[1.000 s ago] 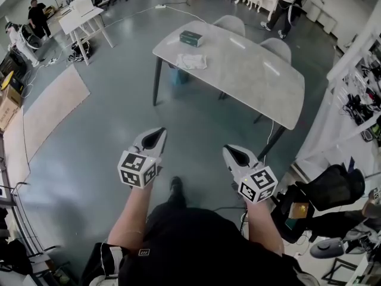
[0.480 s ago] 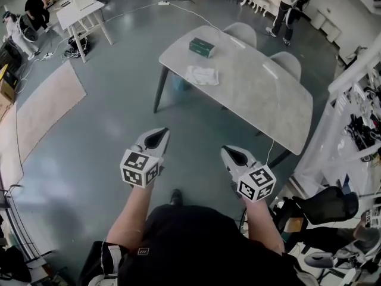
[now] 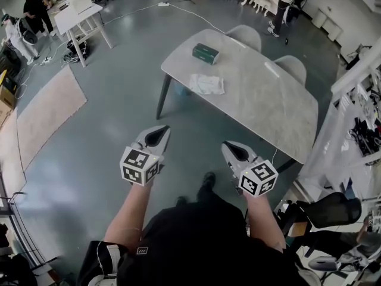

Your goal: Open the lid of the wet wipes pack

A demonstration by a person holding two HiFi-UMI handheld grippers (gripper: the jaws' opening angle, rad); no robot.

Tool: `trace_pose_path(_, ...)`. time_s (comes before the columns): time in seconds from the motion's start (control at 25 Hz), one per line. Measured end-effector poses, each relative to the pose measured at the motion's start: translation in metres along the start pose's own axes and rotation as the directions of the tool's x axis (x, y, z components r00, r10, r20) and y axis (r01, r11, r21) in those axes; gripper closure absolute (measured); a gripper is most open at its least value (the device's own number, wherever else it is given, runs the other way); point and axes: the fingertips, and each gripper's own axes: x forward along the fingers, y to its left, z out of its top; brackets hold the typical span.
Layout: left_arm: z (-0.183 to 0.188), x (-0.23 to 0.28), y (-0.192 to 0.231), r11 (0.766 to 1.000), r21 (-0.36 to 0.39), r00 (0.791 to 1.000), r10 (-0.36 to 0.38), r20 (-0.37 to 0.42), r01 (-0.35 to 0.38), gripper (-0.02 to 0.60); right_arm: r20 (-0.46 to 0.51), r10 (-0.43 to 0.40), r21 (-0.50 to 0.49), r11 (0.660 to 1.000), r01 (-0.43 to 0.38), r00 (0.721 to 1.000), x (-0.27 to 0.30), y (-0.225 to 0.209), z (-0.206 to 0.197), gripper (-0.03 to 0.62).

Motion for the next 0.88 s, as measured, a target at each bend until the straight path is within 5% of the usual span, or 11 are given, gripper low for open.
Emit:
trace_pose_path(0.48, 0.023, 0.122, 0.053, 0.996, -0.016, 0.995, 0.092, -0.039, -0.092, 0.572, 0.01, 0.063, 0.045, 0.997, -0.063, 0.998, 0.079, -0.141, 0.031, 0.592)
trace_pose_path(0.88, 0.051, 0.259, 0.058, 0.996, 0.014, 0.989, 0.088, -0.118, -0.087, 0.571, 0.014, 0.121, 0.077, 0.99, -0.122, 0.993, 0.127, -0.27, 0.06, 0.592)
